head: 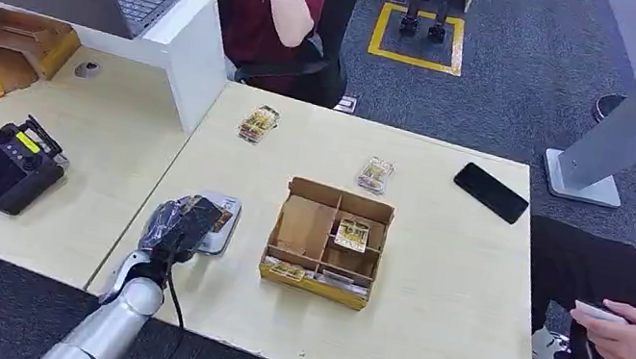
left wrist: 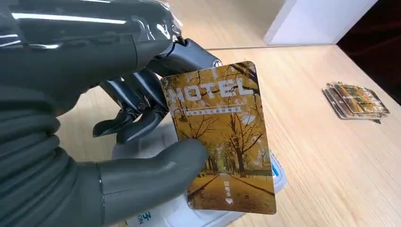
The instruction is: Pass the card to the sensor for recognition and then transmit it.
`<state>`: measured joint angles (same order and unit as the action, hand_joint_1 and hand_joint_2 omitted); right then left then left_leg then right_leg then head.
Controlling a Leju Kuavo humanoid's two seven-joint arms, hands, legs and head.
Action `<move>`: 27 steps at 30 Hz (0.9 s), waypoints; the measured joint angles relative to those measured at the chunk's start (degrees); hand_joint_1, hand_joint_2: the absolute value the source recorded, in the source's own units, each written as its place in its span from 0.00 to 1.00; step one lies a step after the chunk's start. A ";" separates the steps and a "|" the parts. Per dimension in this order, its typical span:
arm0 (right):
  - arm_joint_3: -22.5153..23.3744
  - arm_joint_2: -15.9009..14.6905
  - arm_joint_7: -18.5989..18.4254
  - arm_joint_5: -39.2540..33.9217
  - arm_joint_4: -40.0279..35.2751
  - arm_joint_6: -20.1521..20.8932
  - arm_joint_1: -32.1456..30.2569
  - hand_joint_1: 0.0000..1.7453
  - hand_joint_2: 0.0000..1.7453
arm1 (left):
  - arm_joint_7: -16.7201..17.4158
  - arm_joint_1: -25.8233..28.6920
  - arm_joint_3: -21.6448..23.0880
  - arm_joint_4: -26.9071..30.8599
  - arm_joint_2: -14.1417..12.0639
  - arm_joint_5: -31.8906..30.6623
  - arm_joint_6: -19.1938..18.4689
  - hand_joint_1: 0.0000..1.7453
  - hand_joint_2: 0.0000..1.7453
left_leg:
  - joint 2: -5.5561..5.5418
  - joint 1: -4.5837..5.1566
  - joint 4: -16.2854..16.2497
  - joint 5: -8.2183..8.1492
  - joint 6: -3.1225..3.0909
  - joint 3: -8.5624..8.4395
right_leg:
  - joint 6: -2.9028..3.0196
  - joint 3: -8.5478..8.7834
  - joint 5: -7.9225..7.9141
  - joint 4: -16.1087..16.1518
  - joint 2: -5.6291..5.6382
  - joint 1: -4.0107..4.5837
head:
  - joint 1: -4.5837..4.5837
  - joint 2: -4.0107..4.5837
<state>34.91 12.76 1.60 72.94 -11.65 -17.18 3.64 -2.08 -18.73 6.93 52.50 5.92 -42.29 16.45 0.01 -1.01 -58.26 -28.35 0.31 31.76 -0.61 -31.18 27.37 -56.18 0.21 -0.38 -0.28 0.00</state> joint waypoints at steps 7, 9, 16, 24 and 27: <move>0.00 0.02 0.20 0.55 0.00 0.20 0.01 0.00 0.00 | 3.92 -1.24 2.87 -1.95 -0.07 -7.27 2.82 1.00 1.00 | 0.00 0.00 0.00 0.00 0.00 -0.04 | 0.00 0.05 0.00 0.00 -0.01 0.00 | 0.02 0.00; 0.00 0.04 0.26 0.64 0.00 0.33 0.01 0.00 0.00 | 5.36 -1.64 3.59 -2.56 -0.07 -9.65 3.65 1.00 1.00 | 0.00 0.00 0.00 0.00 0.00 -0.06 | 0.00 0.07 0.00 0.00 -0.01 0.00 | 0.00 0.00; 0.00 0.17 0.76 1.03 0.00 0.81 0.03 0.00 0.00 | 8.77 -2.95 4.79 -4.98 0.11 -16.63 5.31 1.00 1.00 | 0.00 0.00 0.00 0.00 0.01 -0.18 | 0.00 0.20 0.00 0.00 -0.01 0.00 | 0.02 0.00; 0.00 0.20 1.03 1.49 0.00 0.96 0.06 0.00 0.00 | 10.78 -3.83 5.29 -7.33 0.46 -22.28 5.86 1.00 1.00 | 0.00 0.00 0.01 0.00 0.01 -0.32 | 0.00 0.34 0.00 -0.01 -0.01 0.00 | 0.02 0.00; 0.00 0.26 1.55 1.66 0.00 0.96 0.06 0.00 0.00 | 11.37 -3.87 5.38 -7.94 0.55 -23.99 6.36 1.00 1.00 | 0.00 0.00 0.01 0.00 0.01 -0.35 | 0.00 0.38 0.00 -0.01 -0.01 0.00 | 0.02 0.00</move>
<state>34.91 13.03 3.15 74.60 -11.65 -16.22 3.71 9.29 -22.60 12.31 44.57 6.47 -66.27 22.82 0.01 -1.01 -58.25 -28.35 0.32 31.42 -0.61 -30.80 27.38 -56.18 0.20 -0.38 -0.26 0.00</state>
